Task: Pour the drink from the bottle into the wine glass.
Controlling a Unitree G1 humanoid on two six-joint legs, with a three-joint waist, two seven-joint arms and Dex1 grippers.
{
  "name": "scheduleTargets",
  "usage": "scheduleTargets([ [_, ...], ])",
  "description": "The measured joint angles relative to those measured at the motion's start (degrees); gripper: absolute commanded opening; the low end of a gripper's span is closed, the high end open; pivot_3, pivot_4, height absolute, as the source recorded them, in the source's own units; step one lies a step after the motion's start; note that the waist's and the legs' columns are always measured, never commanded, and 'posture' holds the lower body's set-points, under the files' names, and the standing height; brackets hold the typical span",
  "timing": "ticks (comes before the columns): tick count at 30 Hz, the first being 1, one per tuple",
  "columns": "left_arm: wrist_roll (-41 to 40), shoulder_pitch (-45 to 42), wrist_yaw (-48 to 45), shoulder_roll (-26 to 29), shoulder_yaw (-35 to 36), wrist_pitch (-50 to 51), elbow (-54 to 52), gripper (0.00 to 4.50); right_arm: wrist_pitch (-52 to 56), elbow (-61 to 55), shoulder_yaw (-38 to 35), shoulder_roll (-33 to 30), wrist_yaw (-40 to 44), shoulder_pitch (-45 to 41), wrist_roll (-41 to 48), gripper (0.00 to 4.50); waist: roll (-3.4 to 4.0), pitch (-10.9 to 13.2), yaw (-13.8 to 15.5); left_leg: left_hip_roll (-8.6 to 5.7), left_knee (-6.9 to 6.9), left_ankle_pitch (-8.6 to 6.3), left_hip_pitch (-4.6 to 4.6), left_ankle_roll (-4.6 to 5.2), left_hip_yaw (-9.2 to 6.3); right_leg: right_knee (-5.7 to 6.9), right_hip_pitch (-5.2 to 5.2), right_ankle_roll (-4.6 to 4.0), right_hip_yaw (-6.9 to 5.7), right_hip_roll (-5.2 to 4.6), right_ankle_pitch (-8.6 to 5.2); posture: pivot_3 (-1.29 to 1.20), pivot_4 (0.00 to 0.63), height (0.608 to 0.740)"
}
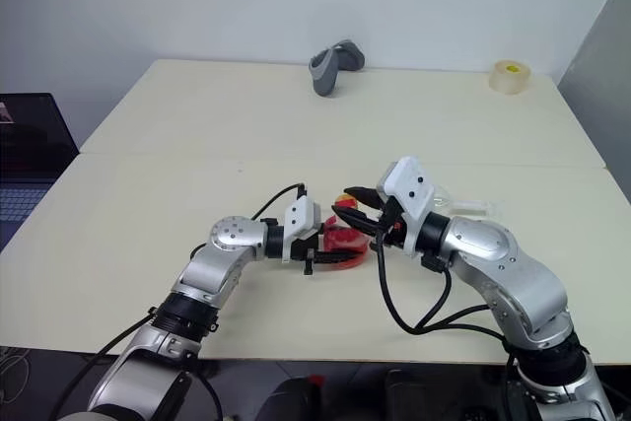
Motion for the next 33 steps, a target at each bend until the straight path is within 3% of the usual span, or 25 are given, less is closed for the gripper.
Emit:
scheduleTargets([
  [3,0.00,-0.01,-0.53,0.02,-0.31,0.14,-0.21,1.51,-3.25,2.94,0.33,-2.67,5.69,-1.31,-0.15,1.16,0.01,0.00,-0.01,-0.01,0.02,0.00,0.00,0.00,0.03,-0.01,0.00,0.00,0.01,0.00,0.00,0.00,0.150,0.740],
  [9,-0.02,-0.22,-3.66,0.64,-1.91,1.16,-2.04,1.22,-9.97,15.05,2.24,-10.23,26.74,-9.74,0.33,1.16,0.02,0.02,-0.10,0.03,-0.01,-0.01,0.06,0.01,0.02,-0.06,0.07,-0.01,-0.02,0.04,0.00,0.00,0.150,0.740],
  [14,-0.01,-0.15,-4.13,0.52,-2.16,0.69,-2.16,1.10,-9.25,15.41,1.42,-10.18,29.07,-9.53,1.19,1.16,0.03,0.02,-0.02,0.06,-0.02,-0.01,0.04,0.01,-0.02,-0.06,0.06,-0.01,-0.02,0.03,0.00,0.00,0.150,0.740],
  [16,0.03,0.09,-3.74,0.04,-2.27,0.03,-2.09,1.08,-7.43,12.76,-0.23,-9.55,26.36,-7.47,1.61,1.16,0.03,0.02,0.10,0.03,-0.01,-0.01,0.01,0.01,-0.03,-0.06,0.06,-0.01,-0.03,-0.01,0.00,0.00,0.150,0.740],
  [20,0.12,0.37,-2.08,-1.39,-2.28,-0.37,-1.93,1.05,-4.70,8.04,-3.11,-8.52,20.00,-3.09,2.02,2.54,0.03,0.02,0.30,-0.01,0.06,0.00,-0.03,0.01,-0.04,-0.04,0.05,0.00,-0.03,-0.04,0.01,0.00,0.150,0.740],
  [23,0.23,0.59,-0.29,-3.14,-2.34,-1.46,-1.74,1.00,-1.36,0.06,-8.63,-5.43,10.23,3.27,2.61,3.61,0.02,0.02,0.55,0.02,0.04,0.00,-0.17,0.00,-0.07,-0.04,-0.04,0.01,-0.03,-0.04,0.01,0.00,0.150,0.740],
  [26,0.41,0.50,0.92,-3.90,-2.39,-2.55,-1.48,0.99,1.85,-10.76,-12.62,1.01,-3.02,11.31,2.19,3.62,0.04,0.01,0.58,0.07,-0.02,0.01,-0.27,-0.01,-0.12,-0.03,-0.14,0.00,-0.08,-0.01,0.00,0.00,0.150,0.740],
  [29,0.46,0.29,1.46,-4.78,-2.37,-2.73,0.32,0.98,3.94,-17.61,-9.13,5.49,-12.21,18.36,-1.02,3.62,0.07,0.02,0.12,0.03,0.01,0.01,-0.19,-0.02,-0.04,0.03,-0.13,0.02,0.01,0.00,0.00,0.00,0.150,0.740],
  [33,1.02,-0.94,1.33,-6.21,-2.49,-3.85,2.37,0.98,5.15,-19.10,-4.24,8.95,-19.61,19.31,-4.98,3.62,0.07,0.02,-0.10,0.01,0.03,0.01,-0.02,-0.01,-0.01,0.00,-0.01,0.30,0.03,0.06,-0.15,0.00,0.150,0.740],
])
